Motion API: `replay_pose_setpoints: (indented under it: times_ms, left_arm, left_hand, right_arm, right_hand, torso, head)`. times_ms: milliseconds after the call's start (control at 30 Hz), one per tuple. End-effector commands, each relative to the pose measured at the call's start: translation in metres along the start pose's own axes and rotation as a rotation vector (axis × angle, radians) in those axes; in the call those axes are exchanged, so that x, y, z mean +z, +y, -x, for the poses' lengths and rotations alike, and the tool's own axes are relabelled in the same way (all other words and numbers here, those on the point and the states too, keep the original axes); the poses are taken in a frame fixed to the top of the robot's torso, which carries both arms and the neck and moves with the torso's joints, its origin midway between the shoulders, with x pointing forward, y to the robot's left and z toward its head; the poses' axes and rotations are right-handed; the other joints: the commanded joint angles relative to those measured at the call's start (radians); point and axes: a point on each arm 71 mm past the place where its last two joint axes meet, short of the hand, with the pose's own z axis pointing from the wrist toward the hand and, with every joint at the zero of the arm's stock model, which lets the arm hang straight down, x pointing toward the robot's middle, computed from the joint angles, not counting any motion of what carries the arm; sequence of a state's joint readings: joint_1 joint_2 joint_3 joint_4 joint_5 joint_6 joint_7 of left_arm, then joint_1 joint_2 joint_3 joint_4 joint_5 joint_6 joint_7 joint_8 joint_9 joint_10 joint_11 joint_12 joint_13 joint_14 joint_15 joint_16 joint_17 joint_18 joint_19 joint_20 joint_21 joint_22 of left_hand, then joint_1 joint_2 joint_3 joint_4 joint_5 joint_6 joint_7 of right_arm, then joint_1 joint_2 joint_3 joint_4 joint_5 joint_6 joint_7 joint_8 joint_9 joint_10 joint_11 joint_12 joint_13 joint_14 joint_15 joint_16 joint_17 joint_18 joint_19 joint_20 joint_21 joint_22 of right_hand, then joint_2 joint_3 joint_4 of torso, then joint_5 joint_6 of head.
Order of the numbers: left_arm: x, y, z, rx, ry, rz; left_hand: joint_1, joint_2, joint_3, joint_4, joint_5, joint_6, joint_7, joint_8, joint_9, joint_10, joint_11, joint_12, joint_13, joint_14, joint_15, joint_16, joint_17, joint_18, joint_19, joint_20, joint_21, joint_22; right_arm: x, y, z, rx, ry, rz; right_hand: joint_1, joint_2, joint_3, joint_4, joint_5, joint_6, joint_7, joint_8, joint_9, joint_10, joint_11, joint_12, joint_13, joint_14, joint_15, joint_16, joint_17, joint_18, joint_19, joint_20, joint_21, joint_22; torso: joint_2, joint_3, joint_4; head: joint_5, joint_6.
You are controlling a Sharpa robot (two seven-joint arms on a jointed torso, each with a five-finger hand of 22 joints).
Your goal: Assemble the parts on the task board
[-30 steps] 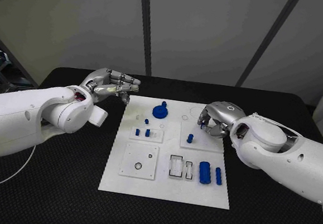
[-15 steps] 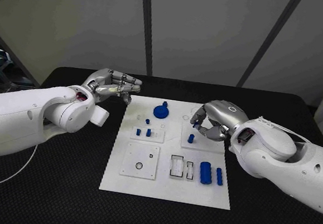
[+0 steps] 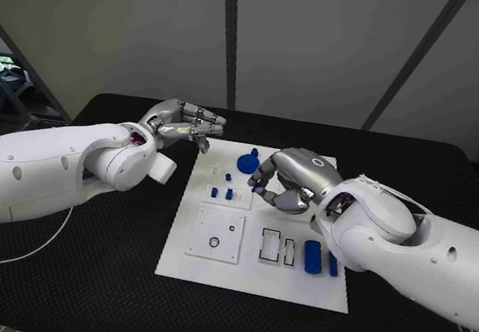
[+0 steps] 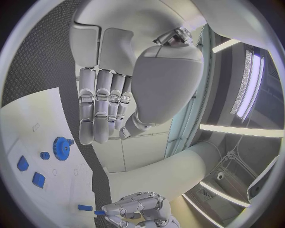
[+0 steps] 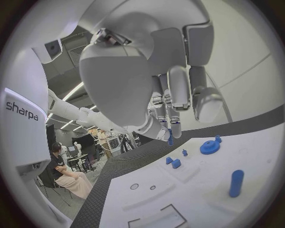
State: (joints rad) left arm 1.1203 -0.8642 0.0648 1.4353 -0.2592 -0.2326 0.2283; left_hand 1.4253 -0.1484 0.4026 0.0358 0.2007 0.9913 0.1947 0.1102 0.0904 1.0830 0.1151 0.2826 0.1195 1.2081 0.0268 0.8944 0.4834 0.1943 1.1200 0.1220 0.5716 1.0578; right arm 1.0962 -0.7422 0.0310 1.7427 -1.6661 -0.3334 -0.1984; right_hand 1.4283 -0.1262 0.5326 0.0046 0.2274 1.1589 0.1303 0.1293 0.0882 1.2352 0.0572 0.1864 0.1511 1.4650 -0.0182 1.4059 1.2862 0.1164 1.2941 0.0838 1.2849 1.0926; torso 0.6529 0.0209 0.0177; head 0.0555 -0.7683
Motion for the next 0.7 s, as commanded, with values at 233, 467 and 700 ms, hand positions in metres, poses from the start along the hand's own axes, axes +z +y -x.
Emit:
replay_pose_setpoints:
  times_ms: [233,467,700]
  left_arm:
    - [0.003,-0.001,-0.008,-0.012,0.027,0.002]
    - [0.005,-0.002,-0.011,-0.015,0.035,0.002]
    - [0.006,-0.002,-0.014,-0.018,0.046,0.001]
  left_hand:
    - [-0.007,0.004,-0.006,0.001,0.001,-0.01,0.0,0.005,-0.001,-0.006,0.0,0.007,0.002,-0.007,0.002,-0.005,-0.002,-0.013,-0.006,0.004,-0.006,-0.002]
    - [-0.007,0.004,-0.007,0.002,0.001,-0.01,0.0,0.005,-0.001,-0.007,0.0,0.008,0.002,-0.006,0.002,-0.005,-0.002,-0.013,-0.006,0.004,-0.007,-0.002]
    - [-0.011,0.005,-0.011,0.004,0.001,-0.011,0.0,0.006,-0.002,-0.009,0.0,0.01,0.002,-0.006,0.003,-0.005,-0.004,-0.013,-0.006,0.005,-0.008,-0.003]
  right_arm:
    - [0.01,0.01,-0.033,0.024,0.096,0.04]
    - [0.015,0.01,-0.044,0.015,0.123,0.032]
    - [0.016,0.011,-0.055,0.011,0.162,0.027]
  right_hand:
    - [-0.008,0.005,0.0,-0.005,-0.003,0.001,0.001,-0.007,0.001,0.003,0.0,-0.006,-0.002,0.057,-0.004,0.006,0.004,-0.016,0.005,0.0,0.006,0.002]
    - [-0.009,0.006,0.001,-0.006,-0.003,0.0,0.002,-0.008,0.001,0.002,0.001,-0.007,-0.003,0.057,-0.003,0.008,0.006,-0.016,0.005,0.0,0.006,0.002]
    - [-0.01,0.007,0.001,-0.006,-0.003,-0.001,0.002,-0.008,0.001,0.002,0.001,-0.007,-0.003,0.057,-0.003,0.006,0.004,-0.016,0.004,0.0,0.005,0.001]
  torso:
    - [0.0,-0.0002,-0.0003]
    - [0.0,0.0017,0.0]
    - [0.001,0.0017,-0.0023]
  head:
    - [0.027,-0.015]
    - [0.042,-0.024]
    - [0.049,-0.03]
